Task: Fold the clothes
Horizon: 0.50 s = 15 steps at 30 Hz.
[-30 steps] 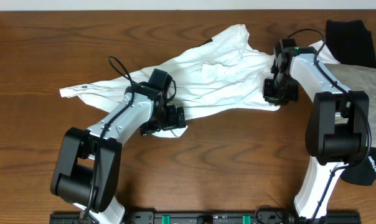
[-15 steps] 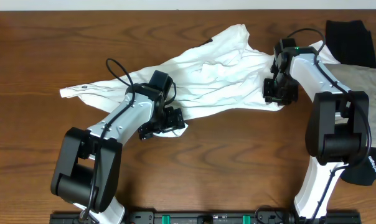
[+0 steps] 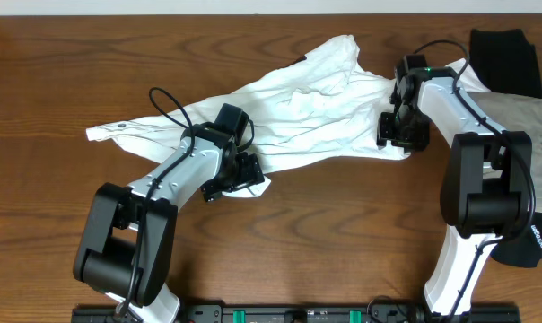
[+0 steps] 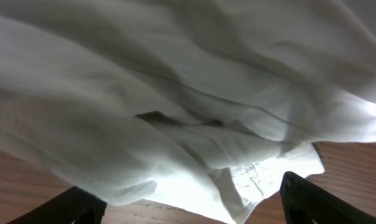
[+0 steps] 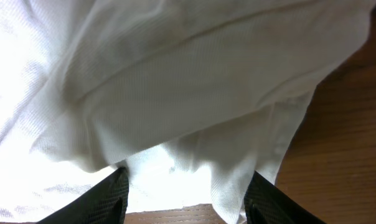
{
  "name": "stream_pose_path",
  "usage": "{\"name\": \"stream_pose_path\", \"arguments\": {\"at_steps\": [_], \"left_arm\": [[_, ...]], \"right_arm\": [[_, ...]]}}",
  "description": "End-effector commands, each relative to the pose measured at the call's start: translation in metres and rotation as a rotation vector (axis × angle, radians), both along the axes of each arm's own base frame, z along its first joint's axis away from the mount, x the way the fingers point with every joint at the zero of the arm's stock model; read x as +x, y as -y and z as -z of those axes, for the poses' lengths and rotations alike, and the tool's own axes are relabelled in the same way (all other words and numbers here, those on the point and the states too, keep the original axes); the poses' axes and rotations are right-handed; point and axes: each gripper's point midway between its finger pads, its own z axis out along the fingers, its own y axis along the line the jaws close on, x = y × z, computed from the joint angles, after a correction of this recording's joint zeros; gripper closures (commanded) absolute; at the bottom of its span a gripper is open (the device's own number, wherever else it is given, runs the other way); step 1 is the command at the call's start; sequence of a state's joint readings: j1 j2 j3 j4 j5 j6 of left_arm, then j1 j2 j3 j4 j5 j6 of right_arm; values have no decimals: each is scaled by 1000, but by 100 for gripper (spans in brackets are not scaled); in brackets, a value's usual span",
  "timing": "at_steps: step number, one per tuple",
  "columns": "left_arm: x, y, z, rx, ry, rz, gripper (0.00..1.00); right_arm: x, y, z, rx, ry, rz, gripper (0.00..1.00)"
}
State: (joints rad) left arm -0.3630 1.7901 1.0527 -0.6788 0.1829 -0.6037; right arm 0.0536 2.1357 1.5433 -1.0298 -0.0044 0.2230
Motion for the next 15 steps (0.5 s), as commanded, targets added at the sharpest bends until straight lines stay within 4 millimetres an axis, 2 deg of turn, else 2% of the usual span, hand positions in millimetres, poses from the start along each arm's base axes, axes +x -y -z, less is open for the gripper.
{"name": "stream_pose_path", "arguments": {"at_steps": [1, 3, 5, 9, 11, 13, 15], "left_arm": [[-8, -6, 14, 36, -40, -2, 13], [-11, -7, 18, 43, -59, -1, 13], [-14, -8, 24, 50, -80, -2, 13], [-19, -9, 31, 61, -109, -1, 14], [-20, -10, 31, 64, -115, -1, 18], [-21, -11, 31, 66, -121, 0, 26], [-24, -12, 31, 70, -130, 6, 39]], "right_arm": [[4, 2, -1, 1, 11, 7, 39], [5, 2, 0, 1, 13, 7, 28], [5, 2, 2, 1, 14, 5, 24], [0, 2, 10, 1, 7, 5, 24], [-3, 2, 15, 0, 2, 5, 25], [-8, 2, 21, 0, -5, 5, 29], [-12, 2, 27, 0, -13, 5, 38]]}}
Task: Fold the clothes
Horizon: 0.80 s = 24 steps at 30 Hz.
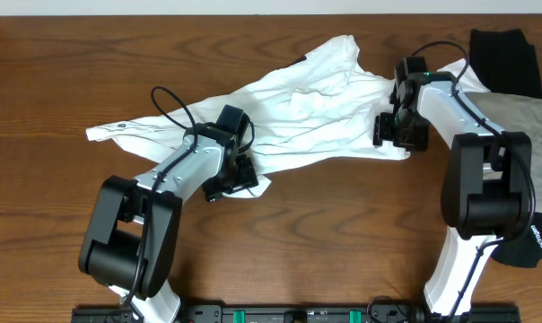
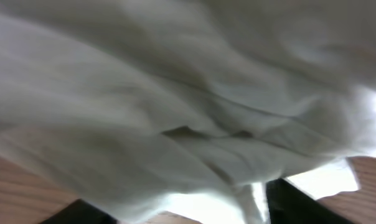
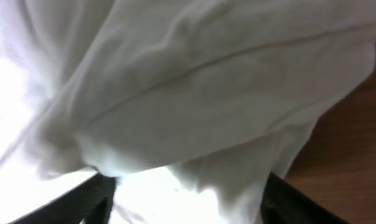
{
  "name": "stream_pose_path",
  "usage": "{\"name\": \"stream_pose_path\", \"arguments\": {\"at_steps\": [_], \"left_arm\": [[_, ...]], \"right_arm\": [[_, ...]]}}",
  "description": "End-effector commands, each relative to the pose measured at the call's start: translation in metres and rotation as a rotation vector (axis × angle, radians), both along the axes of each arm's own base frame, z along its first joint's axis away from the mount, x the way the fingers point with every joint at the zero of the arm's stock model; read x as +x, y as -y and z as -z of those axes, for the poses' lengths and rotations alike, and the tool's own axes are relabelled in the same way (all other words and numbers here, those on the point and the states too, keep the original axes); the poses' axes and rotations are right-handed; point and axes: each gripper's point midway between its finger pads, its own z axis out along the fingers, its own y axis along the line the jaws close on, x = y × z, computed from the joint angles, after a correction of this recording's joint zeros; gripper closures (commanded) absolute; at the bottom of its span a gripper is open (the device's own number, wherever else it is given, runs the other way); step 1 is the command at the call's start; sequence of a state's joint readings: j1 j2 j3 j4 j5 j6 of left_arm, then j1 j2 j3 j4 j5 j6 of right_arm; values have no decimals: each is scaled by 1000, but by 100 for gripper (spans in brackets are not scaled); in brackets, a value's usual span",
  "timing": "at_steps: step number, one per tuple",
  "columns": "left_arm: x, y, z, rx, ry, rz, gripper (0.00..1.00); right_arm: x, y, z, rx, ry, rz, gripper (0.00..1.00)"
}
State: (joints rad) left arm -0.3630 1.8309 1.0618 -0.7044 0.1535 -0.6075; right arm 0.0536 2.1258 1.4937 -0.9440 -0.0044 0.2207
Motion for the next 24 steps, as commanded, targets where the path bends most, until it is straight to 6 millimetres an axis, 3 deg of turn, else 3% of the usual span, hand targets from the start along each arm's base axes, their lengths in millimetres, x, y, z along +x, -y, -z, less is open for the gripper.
{"name": "stream_pose_path", "arguments": {"at_steps": [1, 2, 3, 5, 6, 11, 16, 19, 24], "left_arm": [[-20, -5, 20, 23, -90, 16, 48], [-21, -5, 20, 25, -95, 22, 53], [-22, -6, 20, 26, -99, 30, 63], [-24, -6, 20, 29, -107, 33, 88], [-25, -7, 19, 31, -111, 32, 94], [-30, -26, 16, 111, -129, 23, 94], [-27, -65, -8, 175, -107, 7, 94], [-18, -89, -37, 150, -39, -27, 94], [5, -132, -98, 132, 183, -98, 94]], "right_arm": [[-21, 3, 21, -3, -65, 7, 43], [-23, 3, 24, -3, -69, 8, 48], [-26, 3, 27, -4, -76, 8, 59], [-32, 3, 31, -4, -87, 8, 89], [-34, 3, 32, -4, -93, 7, 99], [-44, 1, 29, 8, -131, 8, 99], [-44, 4, 2, -2, -97, 9, 99], [-35, 6, -29, 3, -6, 13, 99], [-16, 8, -101, 9, 233, 16, 99]]}}
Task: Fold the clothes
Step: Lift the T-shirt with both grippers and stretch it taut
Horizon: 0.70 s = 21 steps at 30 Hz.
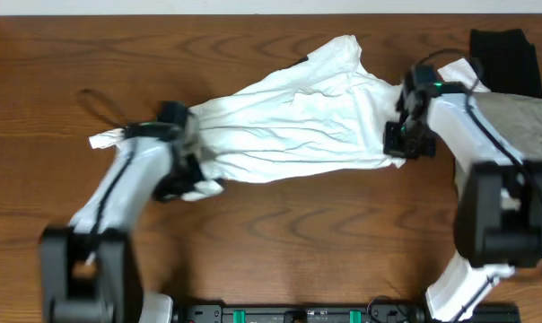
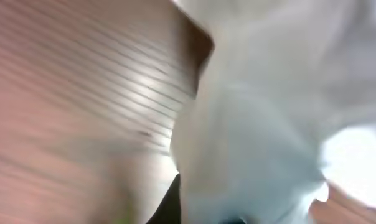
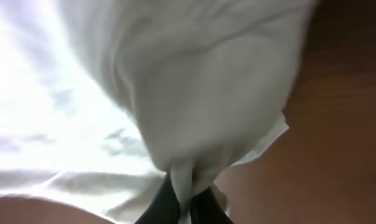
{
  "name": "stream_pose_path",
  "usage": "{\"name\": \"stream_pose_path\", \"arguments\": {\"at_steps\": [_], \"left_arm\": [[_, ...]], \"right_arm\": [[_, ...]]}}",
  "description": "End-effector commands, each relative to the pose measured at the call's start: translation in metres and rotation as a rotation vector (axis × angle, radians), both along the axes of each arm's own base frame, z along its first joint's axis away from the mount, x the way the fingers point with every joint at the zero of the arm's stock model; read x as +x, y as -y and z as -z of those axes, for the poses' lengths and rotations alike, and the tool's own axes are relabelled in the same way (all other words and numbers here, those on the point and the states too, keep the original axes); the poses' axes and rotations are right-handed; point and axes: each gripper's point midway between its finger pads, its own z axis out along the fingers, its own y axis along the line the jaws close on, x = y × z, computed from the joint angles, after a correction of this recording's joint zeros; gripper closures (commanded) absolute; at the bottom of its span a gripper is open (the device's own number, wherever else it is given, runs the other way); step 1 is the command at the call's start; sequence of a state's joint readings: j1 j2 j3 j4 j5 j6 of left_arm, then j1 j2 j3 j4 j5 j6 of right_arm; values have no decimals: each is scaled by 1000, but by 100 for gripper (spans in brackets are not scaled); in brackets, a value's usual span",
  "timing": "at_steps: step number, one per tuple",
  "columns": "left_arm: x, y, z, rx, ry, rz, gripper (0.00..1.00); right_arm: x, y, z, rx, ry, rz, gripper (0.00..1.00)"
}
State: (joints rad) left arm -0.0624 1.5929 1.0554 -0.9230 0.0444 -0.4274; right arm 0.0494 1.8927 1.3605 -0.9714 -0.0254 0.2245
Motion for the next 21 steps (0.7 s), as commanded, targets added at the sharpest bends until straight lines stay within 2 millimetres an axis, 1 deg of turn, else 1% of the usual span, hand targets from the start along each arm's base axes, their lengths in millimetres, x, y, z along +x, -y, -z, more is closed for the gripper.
{"name": "stream_pose_path", "arguments": {"at_steps": [1, 4, 7, 10, 13, 15, 17, 21], "left_arm": [[18, -31, -49, 40, 186, 4, 94], [19, -54, -77, 53, 293, -78, 94], [15, -69, -95, 62, 358, -132, 94], [16, -65, -106, 11, 408, -133, 94], [21, -59, -124, -38, 478, -113, 94], [26, -55, -142, -53, 533, -78, 94], [29, -49, -166, -66, 603, -31, 94], [28, -42, -213, -78, 728, -3, 94]], "right_arm": [[16, 8, -67, -13, 217, 13, 99], [20, 11, -114, -13, 367, 17, 99], [16, 16, -152, -15, 481, 28, 99], [9, 19, -177, -17, 551, 32, 99], [-1, 24, -198, -19, 607, 45, 99], [-6, 24, -211, -19, 643, 47, 99], [-12, 24, -224, -18, 684, 47, 99], [-25, 24, -251, -17, 768, 48, 99]]}}
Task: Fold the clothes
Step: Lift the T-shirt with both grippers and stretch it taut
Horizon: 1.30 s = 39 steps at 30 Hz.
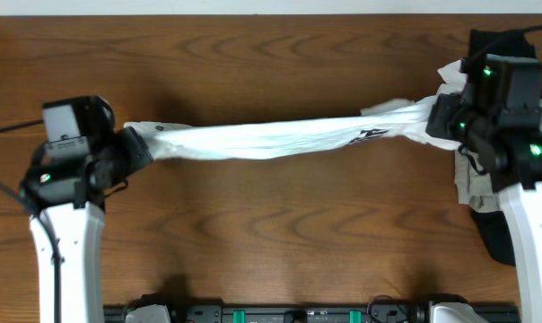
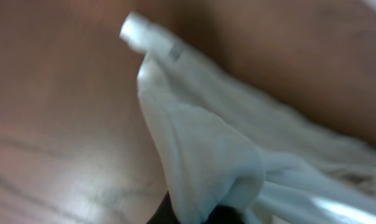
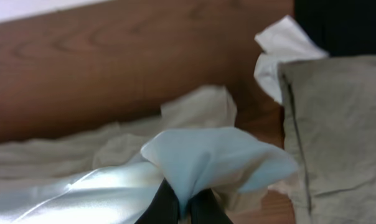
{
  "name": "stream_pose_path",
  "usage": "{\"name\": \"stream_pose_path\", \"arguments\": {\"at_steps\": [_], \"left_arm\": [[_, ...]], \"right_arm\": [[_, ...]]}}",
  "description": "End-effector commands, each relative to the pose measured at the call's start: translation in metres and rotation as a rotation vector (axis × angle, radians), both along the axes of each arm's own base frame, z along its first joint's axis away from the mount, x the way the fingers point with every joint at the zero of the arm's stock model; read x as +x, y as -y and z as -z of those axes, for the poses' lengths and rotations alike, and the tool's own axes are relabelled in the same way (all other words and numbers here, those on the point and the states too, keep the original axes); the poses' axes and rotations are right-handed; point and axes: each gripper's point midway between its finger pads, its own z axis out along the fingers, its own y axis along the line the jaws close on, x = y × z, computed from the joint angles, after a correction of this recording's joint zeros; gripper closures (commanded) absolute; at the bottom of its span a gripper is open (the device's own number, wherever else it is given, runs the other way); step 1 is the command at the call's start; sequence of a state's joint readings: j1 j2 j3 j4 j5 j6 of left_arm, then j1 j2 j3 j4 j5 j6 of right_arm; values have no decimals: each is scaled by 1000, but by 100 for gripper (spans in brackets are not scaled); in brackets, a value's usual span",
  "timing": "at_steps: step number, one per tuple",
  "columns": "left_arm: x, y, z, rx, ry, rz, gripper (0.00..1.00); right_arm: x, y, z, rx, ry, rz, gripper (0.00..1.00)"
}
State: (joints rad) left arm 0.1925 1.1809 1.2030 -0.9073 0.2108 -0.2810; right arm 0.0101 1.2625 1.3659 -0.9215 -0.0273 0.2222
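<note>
A white shirt (image 1: 271, 137) hangs stretched into a narrow band across the table, with dark print near its right end. My left gripper (image 1: 135, 144) is shut on its left end, where the bunched cloth (image 2: 200, 168) fills the left wrist view. At the right, my right gripper (image 1: 440, 117) is shut on the other end, and white fabric (image 3: 206, 155) folds out from between its dark fingers.
A grey garment (image 3: 337, 124) lies at the table's right side, with a black garment (image 3: 337, 25) behind it and a white scrap (image 3: 281, 50) between them. Bare wooden table (image 1: 271, 233) spreads below the stretched shirt.
Both arms have moved far apart, left gripper to the left edge and right gripper to the right edge. The shirt, loosely spread before, is now pulled taut and lifted between them.
At first the shirt lay crumpled on the table with both grippers open over its lower edge. Then the jaws closed in on the cloth. Later each gripper was shut on a bunch, the left one shifted left. Now the shirt is stretched between them.
</note>
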Motion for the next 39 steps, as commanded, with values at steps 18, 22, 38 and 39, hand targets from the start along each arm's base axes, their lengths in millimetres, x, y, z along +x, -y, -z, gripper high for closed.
{"name": "stream_pose_path", "arguments": {"at_steps": [18, 22, 38, 39], "left_arm": [[-40, 12, -164, 119, 505, 60, 94], [-25, 9, -155, 111, 472, 60, 94], [151, 22, -61, -109, 399, 245, 94], [159, 23, -72, -103, 445, 259, 94]], "right_arm": [[-64, 24, -154, -127, 451, 62, 99], [-48, 27, -143, -147, 405, 68, 99], [124, 16, 16, 14, 97, 131, 99], [130, 12, 5, 64, 139, 140, 99]]}}
